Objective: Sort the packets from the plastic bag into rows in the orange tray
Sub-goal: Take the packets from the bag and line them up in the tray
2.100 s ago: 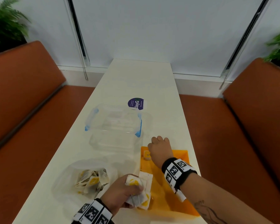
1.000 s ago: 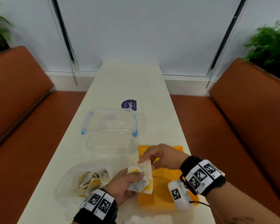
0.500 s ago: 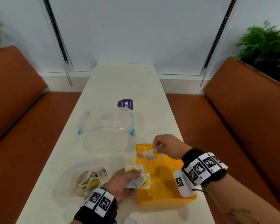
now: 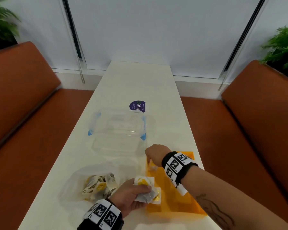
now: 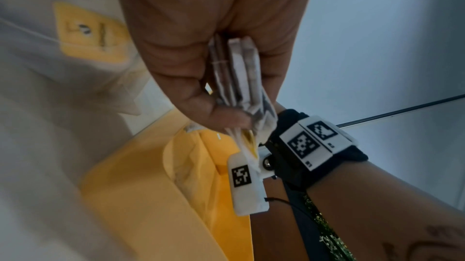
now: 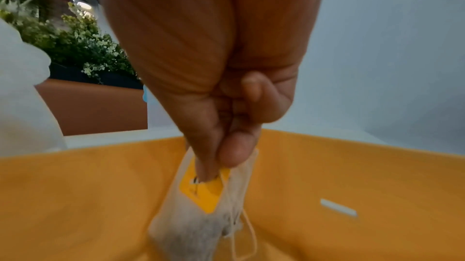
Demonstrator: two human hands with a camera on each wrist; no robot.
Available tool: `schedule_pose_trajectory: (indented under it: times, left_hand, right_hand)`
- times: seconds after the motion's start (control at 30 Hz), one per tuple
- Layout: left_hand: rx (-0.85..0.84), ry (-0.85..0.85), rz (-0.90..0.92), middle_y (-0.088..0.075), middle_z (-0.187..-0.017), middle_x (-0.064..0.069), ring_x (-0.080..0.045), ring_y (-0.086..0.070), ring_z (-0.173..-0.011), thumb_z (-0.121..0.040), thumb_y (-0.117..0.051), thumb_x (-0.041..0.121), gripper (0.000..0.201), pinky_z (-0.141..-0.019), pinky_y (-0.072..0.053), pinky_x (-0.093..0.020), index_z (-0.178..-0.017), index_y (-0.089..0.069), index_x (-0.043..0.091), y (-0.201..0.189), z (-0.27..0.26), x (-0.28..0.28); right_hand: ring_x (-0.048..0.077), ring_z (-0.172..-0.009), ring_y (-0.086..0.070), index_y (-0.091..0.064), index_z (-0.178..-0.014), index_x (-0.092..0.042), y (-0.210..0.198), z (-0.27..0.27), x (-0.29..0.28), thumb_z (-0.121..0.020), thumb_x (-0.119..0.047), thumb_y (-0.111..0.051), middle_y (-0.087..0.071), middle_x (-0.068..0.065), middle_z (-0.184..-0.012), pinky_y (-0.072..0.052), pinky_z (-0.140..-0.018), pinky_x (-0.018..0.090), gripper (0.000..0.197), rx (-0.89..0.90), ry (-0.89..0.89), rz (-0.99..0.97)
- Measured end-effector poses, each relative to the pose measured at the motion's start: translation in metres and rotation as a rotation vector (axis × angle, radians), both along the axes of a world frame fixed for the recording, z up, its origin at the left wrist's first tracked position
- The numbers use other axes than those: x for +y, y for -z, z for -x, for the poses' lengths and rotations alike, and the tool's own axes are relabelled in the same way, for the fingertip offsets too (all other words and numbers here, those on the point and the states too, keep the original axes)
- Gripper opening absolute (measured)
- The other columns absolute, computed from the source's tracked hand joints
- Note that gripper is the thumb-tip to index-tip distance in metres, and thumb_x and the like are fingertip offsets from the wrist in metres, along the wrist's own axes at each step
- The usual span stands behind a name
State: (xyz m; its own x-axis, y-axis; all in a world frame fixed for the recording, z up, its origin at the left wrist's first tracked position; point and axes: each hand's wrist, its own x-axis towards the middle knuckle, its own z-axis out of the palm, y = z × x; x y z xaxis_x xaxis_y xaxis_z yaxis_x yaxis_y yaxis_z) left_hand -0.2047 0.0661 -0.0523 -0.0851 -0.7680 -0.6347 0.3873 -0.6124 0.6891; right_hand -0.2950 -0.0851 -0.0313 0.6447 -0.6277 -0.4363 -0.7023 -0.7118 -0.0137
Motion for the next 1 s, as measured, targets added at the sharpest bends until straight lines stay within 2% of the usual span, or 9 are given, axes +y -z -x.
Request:
schedule_pose_trajectory:
  times: [0.2, 0.33, 0.4, 0.53, 0.57, 0.63, 0.7, 0.8, 1.0]
  left_hand:
    - [-0.002, 0.004, -0.016, -0.068, -0.089, -0.012, -0.021, -0.064, -0.073, -0.085, -0.06, 0.005, 0.016, -0.054, -0.05, -0.023, -0.1, -0.061, 0.009, 0.0, 0.0, 0.001]
    - [-0.01, 0.004, -0.021, -0.068, -0.08, -0.009, -0.02, -0.063, -0.069, -0.086, -0.058, 0.003, 0.013, -0.052, -0.049, -0.023, -0.096, -0.061, 0.009, 0.001, 0.002, -0.001]
    - [0.001, 0.005, -0.017, -0.068, -0.074, -0.008, -0.021, -0.062, -0.068, -0.085, -0.058, 0.002, 0.011, -0.053, -0.048, -0.024, -0.094, -0.062, 0.009, 0.001, 0.004, -0.001]
    - [0.055, -0.046, 0.01, -0.069, -0.068, -0.008, -0.023, -0.064, -0.068, -0.085, -0.056, -0.002, 0.011, -0.054, -0.051, -0.026, -0.092, -0.061, 0.006, -0.001, 0.007, -0.005]
    - [0.07, -0.07, 0.017, -0.069, -0.067, -0.009, -0.021, -0.065, -0.065, -0.085, -0.056, -0.003, 0.012, -0.052, -0.052, -0.026, -0.093, -0.061, 0.005, -0.001, 0.008, -0.006]
    - [0.09, -0.115, 0.035, -0.07, -0.069, -0.009, -0.019, -0.066, -0.06, -0.086, -0.055, -0.001, 0.014, -0.05, -0.053, -0.025, -0.098, -0.061, 0.003, -0.003, 0.01, -0.01]
    - [0.111, -0.17, 0.055, -0.07, -0.07, -0.01, -0.019, -0.066, -0.06, -0.086, -0.055, -0.001, 0.015, -0.049, -0.053, -0.024, -0.099, -0.06, 0.003, -0.003, 0.011, -0.014]
    - [0.165, -0.234, 0.086, -0.069, -0.065, -0.009, -0.016, -0.065, -0.053, -0.088, -0.05, -0.003, 0.013, -0.044, -0.051, -0.022, -0.097, -0.058, 0.003, -0.008, 0.017, -0.02]
    - [0.234, -0.255, 0.109, -0.068, -0.062, -0.009, -0.016, -0.064, -0.051, -0.09, -0.048, -0.002, 0.013, -0.044, -0.052, -0.021, -0.09, -0.057, 0.007, -0.015, 0.024, -0.023]
  right_hand:
    - [0.031, -0.101, -0.059, -0.045, -0.119, -0.006, 0.011, -0.001, 0.002, -0.093, -0.004, -0.042, -0.059, 0.014, -0.112, -0.043, -0.076, 0.033, 0.026, -0.055, 0.08, 0.085]
    - [0.027, -0.082, -0.054, -0.038, -0.125, -0.007, 0.015, 0.002, 0.006, -0.09, -0.002, -0.045, -0.055, 0.011, -0.095, -0.041, -0.068, 0.034, 0.036, -0.115, 0.093, 0.084]
    - [0.026, -0.08, -0.053, -0.038, -0.125, -0.007, 0.013, 0.003, 0.006, -0.09, 0.0, -0.043, -0.056, 0.012, -0.098, -0.043, -0.068, 0.034, 0.036, -0.168, 0.11, 0.092]
    - [0.024, -0.077, -0.052, -0.049, -0.105, -0.011, -0.004, 0.017, 0.007, -0.089, -0.003, -0.047, -0.059, 0.01, -0.094, -0.044, -0.067, 0.032, 0.017, -0.485, 0.33, 0.098]
    - [0.023, -0.075, -0.054, -0.051, -0.095, -0.012, -0.01, 0.025, 0.008, -0.089, -0.006, -0.051, -0.059, 0.007, -0.086, -0.048, -0.067, 0.032, 0.008, -0.608, 0.433, 0.058]
    - [0.019, -0.064, -0.059, -0.053, -0.077, -0.014, -0.023, 0.042, 0.013, -0.087, -0.012, -0.062, -0.058, 0.0, -0.071, -0.053, -0.06, 0.026, 0.014, -0.807, 0.596, -0.121]
    - [0.011, -0.051, -0.059, -0.055, -0.069, -0.015, -0.036, 0.06, 0.023, -0.086, -0.022, -0.067, -0.06, -0.003, -0.063, -0.043, -0.044, 0.016, 0.022, -0.754, 0.585, -0.375]
    - [0.006, -0.054, -0.062, -0.06, -0.074, -0.015, -0.045, 0.076, 0.04, -0.085, -0.028, -0.068, -0.064, -0.008, -0.059, -0.038, -0.041, 0.017, 0.02, -0.6, 0.503, -0.638]
    - [0.003, -0.044, -0.058, -0.056, -0.075, -0.011, -0.037, 0.084, 0.058, -0.087, -0.009, -0.066, -0.058, -0.009, -0.046, -0.036, -0.037, 0.018, 0.015, -0.833, 0.671, -0.667]
